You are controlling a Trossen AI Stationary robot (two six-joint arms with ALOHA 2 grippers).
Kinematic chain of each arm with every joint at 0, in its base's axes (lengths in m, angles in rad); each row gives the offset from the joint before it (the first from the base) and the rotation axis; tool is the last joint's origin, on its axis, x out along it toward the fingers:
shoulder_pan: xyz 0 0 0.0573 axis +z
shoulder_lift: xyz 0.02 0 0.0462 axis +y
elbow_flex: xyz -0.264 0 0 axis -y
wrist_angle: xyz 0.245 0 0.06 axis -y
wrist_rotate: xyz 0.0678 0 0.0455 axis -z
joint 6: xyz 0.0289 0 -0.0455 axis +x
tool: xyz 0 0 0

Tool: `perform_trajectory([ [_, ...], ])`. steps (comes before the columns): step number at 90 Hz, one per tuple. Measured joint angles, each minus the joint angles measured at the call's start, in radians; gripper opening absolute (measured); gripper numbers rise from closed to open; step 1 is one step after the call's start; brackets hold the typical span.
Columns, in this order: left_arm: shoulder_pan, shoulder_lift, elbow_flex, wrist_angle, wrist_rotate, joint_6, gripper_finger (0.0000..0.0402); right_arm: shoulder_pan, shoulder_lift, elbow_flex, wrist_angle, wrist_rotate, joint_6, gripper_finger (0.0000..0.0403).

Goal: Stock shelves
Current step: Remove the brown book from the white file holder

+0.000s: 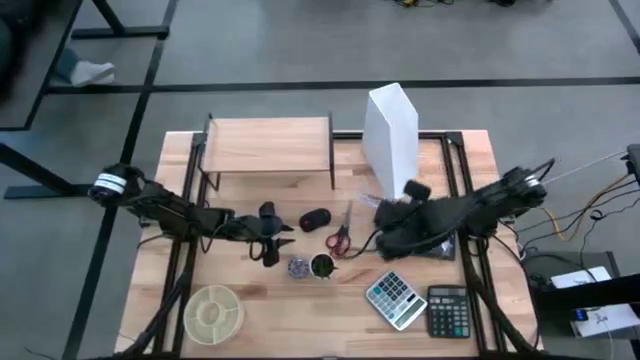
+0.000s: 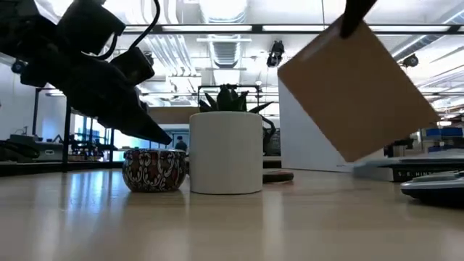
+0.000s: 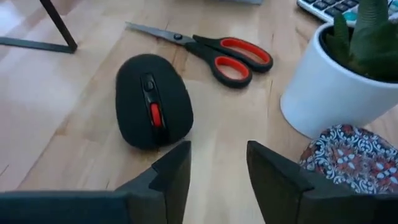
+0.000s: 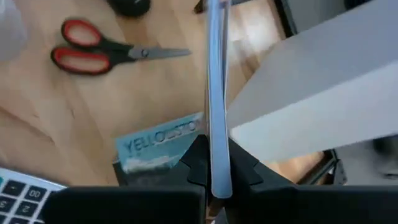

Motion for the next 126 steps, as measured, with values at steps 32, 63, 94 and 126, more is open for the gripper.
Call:
perform_trajectory([
  [32, 0.0, 0.0, 0.0, -0.003, 0.001, 0.0, 0.0122, 0.035, 0.178, -0.098, -0.006, -0.183, 0.067, 0.0],
  [63, 0.0, 0.0, 0.0, 0.004, 0.002, 0.0, 0.0117, 0.022, 0.179, -0.257, 0.011, -0.242, 0.306, 0.0015],
  [94, 0.0, -0.026, 0.0, 0.034, 0.011, 0.029, 0.014, -0.019, 0.181, -0.305, 0.177, -0.25, 0.302, 0.0103],
  [126, -0.003, -0.173, 0.0, 0.037, 0.011, 0.101, 0.016, -0.025, 0.16, -0.3, 0.221, -0.215, 0.086, 0.0202],
])
